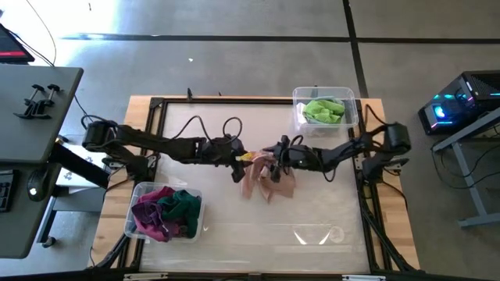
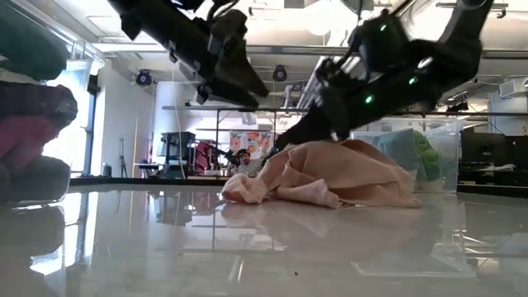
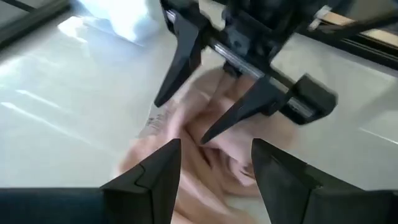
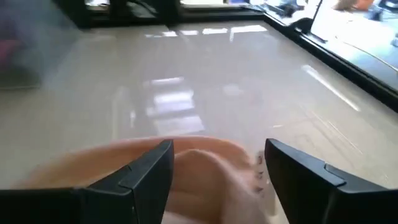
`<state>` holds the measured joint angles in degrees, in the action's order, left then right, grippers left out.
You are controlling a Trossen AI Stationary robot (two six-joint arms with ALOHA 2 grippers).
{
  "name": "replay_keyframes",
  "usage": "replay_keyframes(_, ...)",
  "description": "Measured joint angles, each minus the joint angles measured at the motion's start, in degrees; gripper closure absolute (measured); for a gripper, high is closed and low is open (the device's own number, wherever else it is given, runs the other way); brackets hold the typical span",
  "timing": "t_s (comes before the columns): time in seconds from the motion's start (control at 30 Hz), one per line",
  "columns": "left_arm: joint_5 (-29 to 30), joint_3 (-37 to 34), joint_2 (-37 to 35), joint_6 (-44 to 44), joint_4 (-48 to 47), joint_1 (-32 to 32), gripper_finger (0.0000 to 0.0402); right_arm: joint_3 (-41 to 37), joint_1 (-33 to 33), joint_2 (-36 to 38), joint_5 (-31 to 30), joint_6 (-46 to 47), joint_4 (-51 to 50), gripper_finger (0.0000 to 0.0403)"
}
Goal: Sort towels by color in basket
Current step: Put the brown towel into the top transparent bin
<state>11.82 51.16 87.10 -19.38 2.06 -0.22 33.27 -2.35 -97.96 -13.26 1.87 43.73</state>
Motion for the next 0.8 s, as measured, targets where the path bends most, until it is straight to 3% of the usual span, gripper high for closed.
replay_keyframes(0.27, 6.18, -0.04, 1.53, 0.00, -4.04, -2.88, 0.0218, 1.60, -1.80, -7.07, 1.12, 6.26, -6.74, 0.0164)
replay_keyframes(0.37, 8.47, 0.00, 2.20, -0.03, -4.26, -3.59, 0.0218, 1.60, -0.96, -8.04, 1.31, 8.32, -8.33, 0.0194)
replay_keyframes(0.47, 10.81, 0.00, 2.12, -0.78, -4.67, -4.29, 0.0218, 1.67, 0.14, -8.60, 0.71, 10.07, -9.92, 0.0251)
replay_keyframes(0.63, 16.33, 0.00, 1.57, -1.38, -8.63, -6.40, 0.0218, 1.78, 4.72, -7.56, -5.55, 13.93, -14.55, 0.0373)
replay_keyframes(0.7, 18.34, 0.00, 1.44, -1.50, -10.54, -7.21, 0.0218, 1.56, 7.70, -5.24, -8.92, 15.49, -18.14, 0.0382)
replay_keyframes(0.8, 21.50, -0.02, 1.44, -1.51, -12.82, -8.39, 0.0218, 1.28, 12.38, 1.63, -15.05, 16.07, -25.54, 0.0362)
